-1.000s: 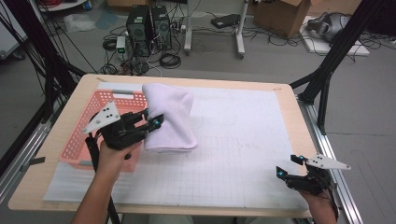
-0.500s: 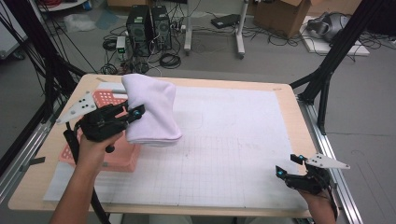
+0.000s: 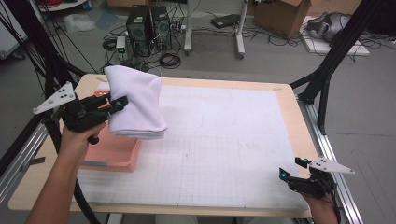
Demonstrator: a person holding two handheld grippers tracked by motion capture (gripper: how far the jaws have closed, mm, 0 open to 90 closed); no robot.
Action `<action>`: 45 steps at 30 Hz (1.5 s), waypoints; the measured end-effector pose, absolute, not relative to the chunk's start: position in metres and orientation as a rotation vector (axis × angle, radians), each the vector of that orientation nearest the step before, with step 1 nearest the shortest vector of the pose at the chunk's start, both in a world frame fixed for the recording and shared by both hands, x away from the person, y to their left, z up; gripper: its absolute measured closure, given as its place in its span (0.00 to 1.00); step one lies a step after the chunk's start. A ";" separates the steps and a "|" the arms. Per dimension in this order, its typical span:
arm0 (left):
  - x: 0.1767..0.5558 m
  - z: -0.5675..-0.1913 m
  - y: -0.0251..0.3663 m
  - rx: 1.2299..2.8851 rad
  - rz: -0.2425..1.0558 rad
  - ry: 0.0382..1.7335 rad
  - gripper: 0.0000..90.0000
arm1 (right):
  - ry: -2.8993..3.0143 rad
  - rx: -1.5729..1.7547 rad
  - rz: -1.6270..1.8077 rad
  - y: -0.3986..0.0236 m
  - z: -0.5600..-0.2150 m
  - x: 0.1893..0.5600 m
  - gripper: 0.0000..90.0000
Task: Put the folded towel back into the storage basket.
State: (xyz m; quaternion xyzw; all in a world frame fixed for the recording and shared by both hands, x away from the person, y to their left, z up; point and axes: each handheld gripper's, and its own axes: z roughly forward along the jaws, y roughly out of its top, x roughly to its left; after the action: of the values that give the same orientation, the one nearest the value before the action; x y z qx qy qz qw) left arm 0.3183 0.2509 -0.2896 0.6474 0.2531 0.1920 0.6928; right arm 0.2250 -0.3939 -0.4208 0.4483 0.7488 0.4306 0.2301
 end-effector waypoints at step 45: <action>0.339 -0.341 0.345 1.429 0.447 0.665 0.77 | 2.092 1.198 1.135 -0.379 -0.418 0.219 0.22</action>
State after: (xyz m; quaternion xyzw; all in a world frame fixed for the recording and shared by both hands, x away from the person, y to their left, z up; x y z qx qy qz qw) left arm 0.3386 0.3449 -0.3406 0.6371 0.2965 0.1992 0.6830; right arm 0.2195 -0.3787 -0.4177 0.4369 0.7629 0.4138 0.2365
